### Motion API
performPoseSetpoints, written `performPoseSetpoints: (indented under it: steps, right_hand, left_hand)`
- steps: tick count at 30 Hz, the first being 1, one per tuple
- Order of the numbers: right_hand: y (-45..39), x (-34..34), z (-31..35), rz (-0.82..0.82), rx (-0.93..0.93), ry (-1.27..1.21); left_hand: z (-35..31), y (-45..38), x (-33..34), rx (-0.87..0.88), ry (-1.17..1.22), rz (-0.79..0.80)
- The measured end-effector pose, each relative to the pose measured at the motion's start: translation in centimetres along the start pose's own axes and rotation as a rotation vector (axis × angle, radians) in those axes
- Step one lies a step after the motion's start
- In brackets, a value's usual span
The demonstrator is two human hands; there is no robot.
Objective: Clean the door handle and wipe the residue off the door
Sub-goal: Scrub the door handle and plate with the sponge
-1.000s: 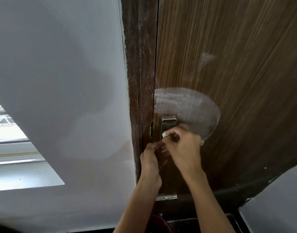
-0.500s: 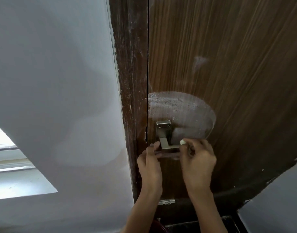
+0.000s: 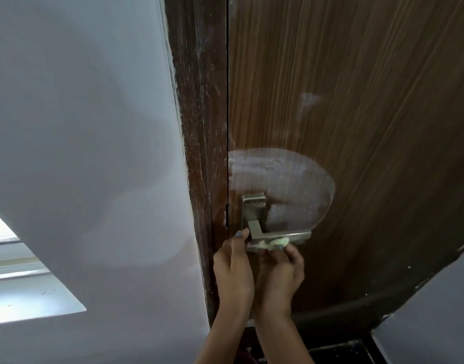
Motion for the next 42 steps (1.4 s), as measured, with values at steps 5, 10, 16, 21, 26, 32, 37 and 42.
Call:
performPoseSetpoints:
  steps: [5, 10, 16, 21, 26, 32, 37, 42]
  right_hand:
    - [2.4, 1.9, -2.0, 0.192, 0.607, -0.111]
    - [0.7, 1.1, 0.0, 0.141, 0.543, -0.267]
    - [0.8, 1.4, -0.3, 0.202, 0.564, -0.186]
    - [-1.0, -0.2, 2.2, 0.123, 0.5, -0.167]
    - [-1.8, -0.4, 3.2, 0.121, 0.424, -0.196]
    - [-0.4, 0.3, 0.8, 0.209, 0.524, -0.144]
    - [-2.1, 0.0, 2.8, 0.168, 0.391, -0.203]
    - [0.0, 0.8, -0.8, 0.248, 0.497, -0.003]
  left_hand:
    - [-0.1, -0.1, -0.1, -0.064, 0.052, 0.036]
    - [-0.4, 0.0, -0.3, -0.019, 0.073, 0.03]
    - [-1.0, 0.4, -0.1, 0.071, 0.07, 0.099]
    - [-0.9, 0.6, -0.4, 0.085, 0.012, 0.033]
    - [-1.7, 0.9, -0.1, 0.136, -0.041, 0.068]
    - [-1.1, 0.5, -0.3, 0.15, -0.014, -0.01]
    - [-0.8, 0.6, -0.1, 0.176, -0.026, -0.003]
    - [-0.2, 0.2, -0.2, 0.138, 0.017, -0.042]
Point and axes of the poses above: each hand's wrist, its own y-axis away from the middle knuckle, its own x-axis out of the palm, z = x × y, the point moved 6 cm from there along -y, towards the middle knuckle
